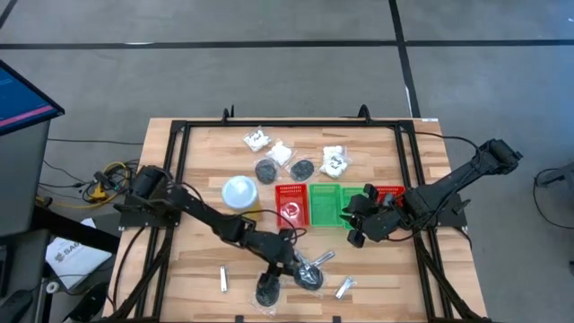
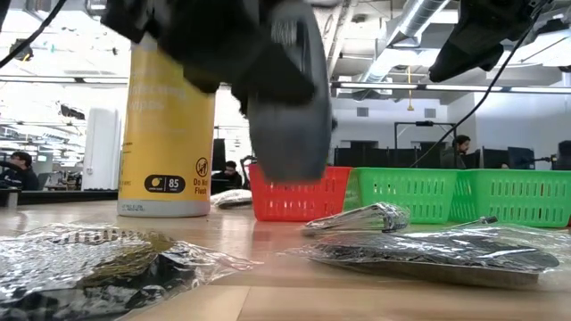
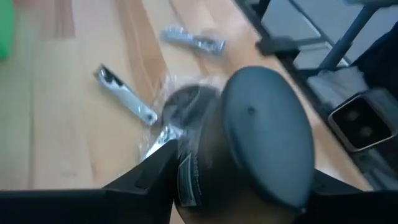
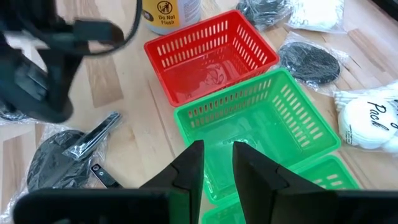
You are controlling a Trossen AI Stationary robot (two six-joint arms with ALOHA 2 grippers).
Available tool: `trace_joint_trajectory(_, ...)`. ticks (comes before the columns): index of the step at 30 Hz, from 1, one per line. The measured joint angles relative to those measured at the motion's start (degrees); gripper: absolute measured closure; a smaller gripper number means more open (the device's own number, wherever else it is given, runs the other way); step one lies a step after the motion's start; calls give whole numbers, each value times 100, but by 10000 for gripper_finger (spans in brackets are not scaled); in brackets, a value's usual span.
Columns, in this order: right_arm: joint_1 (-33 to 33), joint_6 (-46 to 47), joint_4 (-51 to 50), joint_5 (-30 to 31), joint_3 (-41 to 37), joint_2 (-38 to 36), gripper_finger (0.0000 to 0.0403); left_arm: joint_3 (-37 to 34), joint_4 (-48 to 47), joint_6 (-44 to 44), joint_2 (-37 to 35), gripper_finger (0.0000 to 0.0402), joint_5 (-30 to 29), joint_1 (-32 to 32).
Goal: Pick & Place Travel size toiletries
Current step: Put the black deodorant into the right red bin
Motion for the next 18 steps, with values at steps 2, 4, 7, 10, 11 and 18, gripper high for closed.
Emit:
trace_joint_trajectory(2,0,0,11,-1,0,0,327,0,-9,1,-189,227,-92,0)
trace_joint_trajectory(4,0,0,11,-1,0,0,326,0,25,5,-386,227,-300,0)
trace_joint_trajectory(7,0,0,11,1,0,0,326,0,-11,7,-685,227,-599,49)
trace_joint_trajectory(10,0,0,15,0,0,0,326,0,-37,7,-965,227,-747,148)
trace_joint_trajectory(11,0,-4,16,0,0,0,326,0,-24,9,-1046,227,-795,187)
trace_joint_trajectory(18,-4,-142,179,3,2,0,327,0,-28,9,-1471,227,-931,553)
